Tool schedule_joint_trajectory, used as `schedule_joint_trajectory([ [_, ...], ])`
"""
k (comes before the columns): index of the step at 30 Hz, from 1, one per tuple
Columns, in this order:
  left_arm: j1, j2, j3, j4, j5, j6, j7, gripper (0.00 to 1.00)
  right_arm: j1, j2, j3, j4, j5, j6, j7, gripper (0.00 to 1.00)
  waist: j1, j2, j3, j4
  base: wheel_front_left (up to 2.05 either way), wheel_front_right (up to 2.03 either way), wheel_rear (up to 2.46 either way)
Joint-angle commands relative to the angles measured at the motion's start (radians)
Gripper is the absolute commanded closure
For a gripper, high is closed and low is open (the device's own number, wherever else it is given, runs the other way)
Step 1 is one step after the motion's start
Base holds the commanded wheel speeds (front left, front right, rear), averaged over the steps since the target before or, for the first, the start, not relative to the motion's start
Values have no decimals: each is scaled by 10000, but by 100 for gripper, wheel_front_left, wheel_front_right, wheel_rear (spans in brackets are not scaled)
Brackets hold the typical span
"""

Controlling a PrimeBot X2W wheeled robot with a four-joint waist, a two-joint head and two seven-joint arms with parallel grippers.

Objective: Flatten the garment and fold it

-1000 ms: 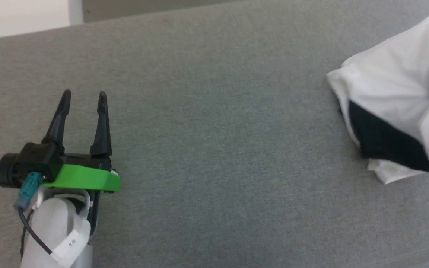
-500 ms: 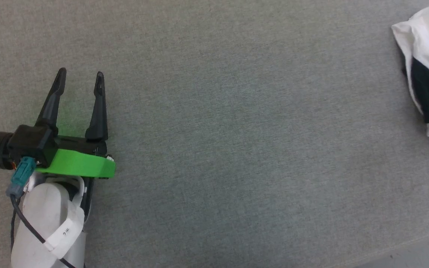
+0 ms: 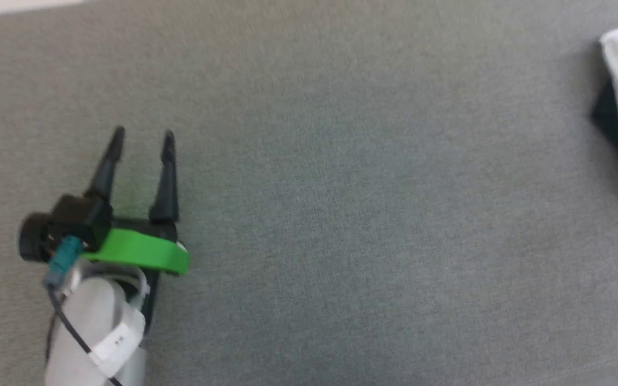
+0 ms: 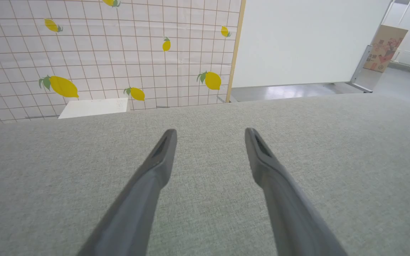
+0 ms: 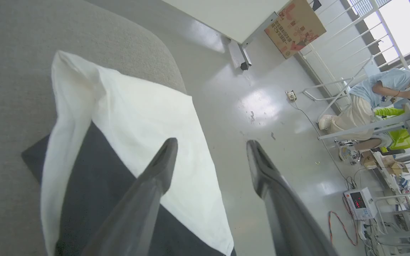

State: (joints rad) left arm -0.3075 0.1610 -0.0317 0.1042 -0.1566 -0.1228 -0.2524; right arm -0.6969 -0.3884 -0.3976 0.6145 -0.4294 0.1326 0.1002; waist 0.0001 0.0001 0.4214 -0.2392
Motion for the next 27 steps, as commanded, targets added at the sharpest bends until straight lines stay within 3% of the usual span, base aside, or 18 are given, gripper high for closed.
schedule_joint_trajectory([
  [1, 237, -80, -26, 123, -66, -5, -75, 0, 188, 91, -49, 62, 218, -19, -276, 0, -1, -1, -946, 311, 0, 0, 0],
  [9, 1012, -475, -39, 507, -210, 12, -90, 0, 1318, 984, 495, -790, 2138, -19, -1744, 0, -1, -1, -2486, 890, 0, 0, 0],
  [17, 1491, -758, -90, 692, -280, 4, -92, 0, 3206, 1708, 1602, -3371, 4641, -19, -2197, 0, -1, -1, -3397, 1817, 0, 0, 0],
  [27, 1926, -943, -329, 909, -346, -28, -92, 0, 5725, 2992, 2521, -6105, 5222, -19, -2058, 0, -1, -1, -4005, 2733, 0, 0, 0],
])
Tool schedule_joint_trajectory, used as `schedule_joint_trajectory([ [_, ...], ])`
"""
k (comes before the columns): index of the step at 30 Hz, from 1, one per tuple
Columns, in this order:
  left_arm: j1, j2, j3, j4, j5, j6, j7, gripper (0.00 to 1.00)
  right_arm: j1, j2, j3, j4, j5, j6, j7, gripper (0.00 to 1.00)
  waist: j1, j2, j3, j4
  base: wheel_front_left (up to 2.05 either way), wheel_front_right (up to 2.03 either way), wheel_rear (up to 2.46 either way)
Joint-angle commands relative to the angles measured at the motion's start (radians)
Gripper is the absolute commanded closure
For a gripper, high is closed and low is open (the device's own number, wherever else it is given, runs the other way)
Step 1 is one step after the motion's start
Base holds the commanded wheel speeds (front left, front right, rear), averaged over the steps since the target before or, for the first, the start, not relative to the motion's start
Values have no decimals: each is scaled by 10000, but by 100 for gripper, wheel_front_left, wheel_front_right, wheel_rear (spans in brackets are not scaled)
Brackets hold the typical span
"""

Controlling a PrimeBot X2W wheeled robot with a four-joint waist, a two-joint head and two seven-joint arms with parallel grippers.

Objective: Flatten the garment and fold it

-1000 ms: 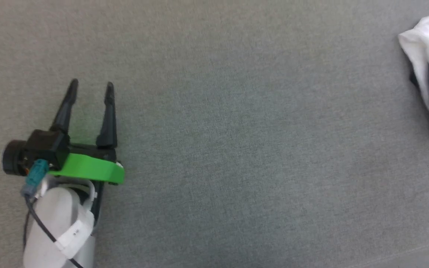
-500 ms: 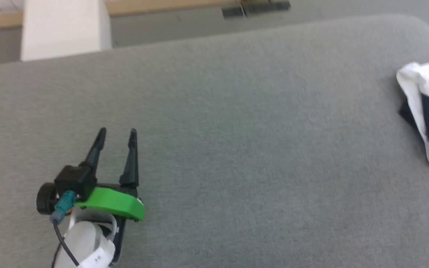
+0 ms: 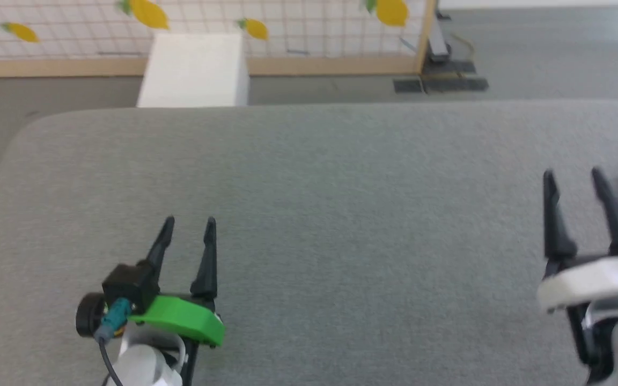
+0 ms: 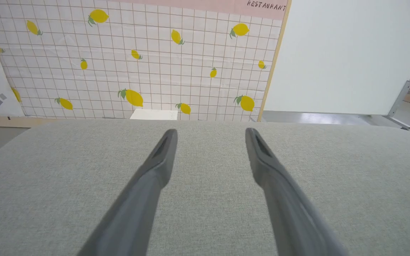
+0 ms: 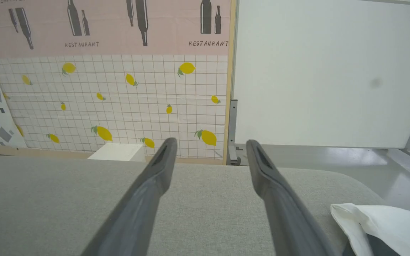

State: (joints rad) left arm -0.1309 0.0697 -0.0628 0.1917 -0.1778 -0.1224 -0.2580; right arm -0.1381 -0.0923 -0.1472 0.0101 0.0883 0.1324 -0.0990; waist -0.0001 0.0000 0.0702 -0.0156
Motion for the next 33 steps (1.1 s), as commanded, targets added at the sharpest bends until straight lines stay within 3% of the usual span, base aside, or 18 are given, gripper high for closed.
schedule_joint_trajectory([
  [1, 215, -43, -44, 43, -139, -34, -37, 0, 308, 90, 48, -132, 74, -17, -128, 0, 1, 0, -533, 546, 0, 0, 0],
  [10, 933, -134, -86, 35, -192, -21, -37, 0, 1799, 406, 299, -96, -77, -17, -721, 0, 1, 0, -1034, 779, 0, 0, 0],
  [16, 1455, -169, -125, -79, -200, 29, -37, 0, 2456, 417, 390, 166, 406, -17, -934, 0, 1, 0, -1242, 794, 0, 0, 0],
  [30, 1760, -191, -210, -33, -256, 92, -37, 0, 2743, 420, 555, 509, 505, -17, -1065, 0, 1, 0, -1415, 762, 0, 0, 0],
  [31, 1570, -140, -199, -48, -249, 44, 2, 100, 2621, 401, 537, 489, 437, 0, -974, 100, 1, 0, -1416, 762, 0, 0, 0],
  [33, 1558, -136, -191, -55, -248, 45, 15, 100, 2619, 397, 534, 487, 437, 0, -952, 100, 1, 0, -1416, 761, 0, 0, 0],
])
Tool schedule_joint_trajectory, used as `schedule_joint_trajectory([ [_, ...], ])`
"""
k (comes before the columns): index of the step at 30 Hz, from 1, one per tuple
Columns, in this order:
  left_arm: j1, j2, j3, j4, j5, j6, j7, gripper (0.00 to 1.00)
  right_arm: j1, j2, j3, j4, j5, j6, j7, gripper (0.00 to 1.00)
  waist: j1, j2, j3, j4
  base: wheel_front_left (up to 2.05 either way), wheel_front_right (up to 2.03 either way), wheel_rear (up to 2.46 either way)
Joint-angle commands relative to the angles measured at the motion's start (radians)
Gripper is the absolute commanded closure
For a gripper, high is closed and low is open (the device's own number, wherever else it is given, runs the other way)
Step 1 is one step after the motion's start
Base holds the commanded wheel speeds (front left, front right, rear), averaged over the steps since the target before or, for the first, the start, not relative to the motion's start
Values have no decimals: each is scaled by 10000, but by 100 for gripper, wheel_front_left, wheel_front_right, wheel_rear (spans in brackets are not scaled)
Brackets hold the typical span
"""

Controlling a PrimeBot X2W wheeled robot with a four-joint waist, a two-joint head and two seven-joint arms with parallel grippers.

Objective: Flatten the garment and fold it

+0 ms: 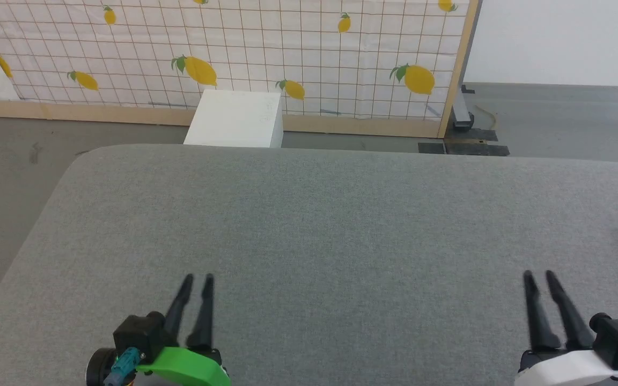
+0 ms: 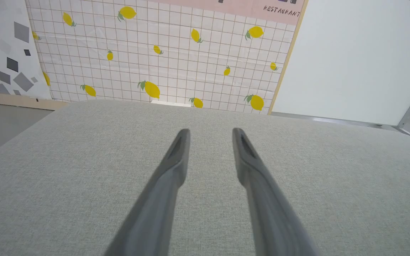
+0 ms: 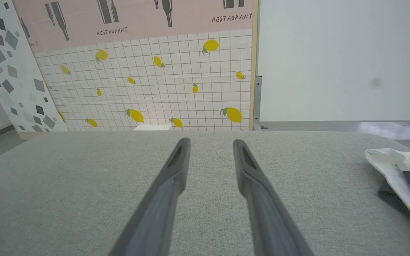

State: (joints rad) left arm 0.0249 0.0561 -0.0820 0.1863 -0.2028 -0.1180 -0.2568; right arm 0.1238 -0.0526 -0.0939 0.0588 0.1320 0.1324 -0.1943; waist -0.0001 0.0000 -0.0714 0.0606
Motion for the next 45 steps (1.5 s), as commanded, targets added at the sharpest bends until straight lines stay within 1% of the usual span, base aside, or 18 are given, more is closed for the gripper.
schedule_joint_trajectory([
  [1, 0, 2, 1, -2, 2, 1, 4, 100, -1, 0, -1, -1, -1, 0, 4, 100, 1, 0, 1, -1, 0, 0, 0],
  [11, -1, 4, 2, -10, 11, 6, 15, 100, -7, 0, 1, -3, -7, 0, 12, 100, 1, 0, 8, -8, 0, 0, 0],
  [45, -68, -13, 222, -508, 553, 322, 702, 100, -338, 7, 253, -160, -360, -5, 531, 100, 1, 0, 198, -169, 0, 0, 0],
])
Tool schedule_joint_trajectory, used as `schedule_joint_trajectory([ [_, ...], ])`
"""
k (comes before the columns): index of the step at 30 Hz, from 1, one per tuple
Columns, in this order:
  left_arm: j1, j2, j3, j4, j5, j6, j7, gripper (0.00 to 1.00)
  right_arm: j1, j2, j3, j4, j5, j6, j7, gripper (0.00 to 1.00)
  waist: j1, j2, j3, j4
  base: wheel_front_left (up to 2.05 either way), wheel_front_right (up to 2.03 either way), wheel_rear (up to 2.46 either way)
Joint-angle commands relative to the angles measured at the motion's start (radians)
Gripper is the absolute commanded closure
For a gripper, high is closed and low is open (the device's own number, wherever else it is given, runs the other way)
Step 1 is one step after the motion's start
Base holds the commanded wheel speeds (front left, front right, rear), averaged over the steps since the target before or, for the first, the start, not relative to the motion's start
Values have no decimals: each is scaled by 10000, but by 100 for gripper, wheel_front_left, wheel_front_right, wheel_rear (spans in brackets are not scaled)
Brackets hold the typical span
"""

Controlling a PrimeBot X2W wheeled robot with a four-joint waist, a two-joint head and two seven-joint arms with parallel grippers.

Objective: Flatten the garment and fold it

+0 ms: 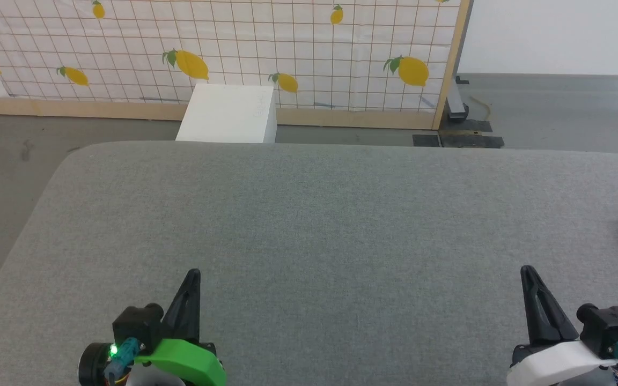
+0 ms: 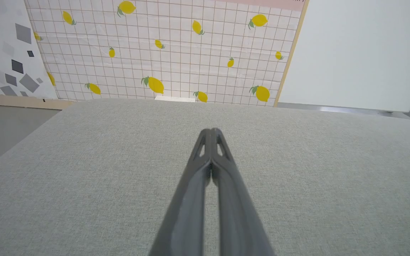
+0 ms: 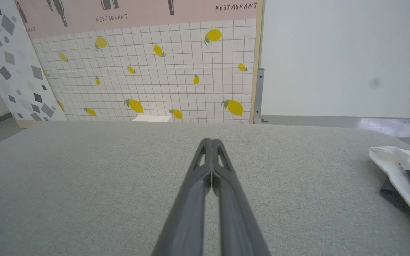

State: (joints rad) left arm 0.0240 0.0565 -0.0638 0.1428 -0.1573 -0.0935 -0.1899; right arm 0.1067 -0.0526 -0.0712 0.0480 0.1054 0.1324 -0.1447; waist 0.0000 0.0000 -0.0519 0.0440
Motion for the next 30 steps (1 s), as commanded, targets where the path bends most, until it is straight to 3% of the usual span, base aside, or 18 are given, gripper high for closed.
schedule_joint_trajectory([
  [1, -61, -17, 47, -89, 116, 87, 55, 100, -177, 7, 35, -58, -105, -5, 52, 100, 0, 0, 10, -8, 0, 0, 0],
  [30, -118, -32, 234, -512, 577, 355, 638, 100, -458, 12, 249, -191, -405, -9, 493, 100, 0, 0, 171, -145, 0, 0, 0],
])
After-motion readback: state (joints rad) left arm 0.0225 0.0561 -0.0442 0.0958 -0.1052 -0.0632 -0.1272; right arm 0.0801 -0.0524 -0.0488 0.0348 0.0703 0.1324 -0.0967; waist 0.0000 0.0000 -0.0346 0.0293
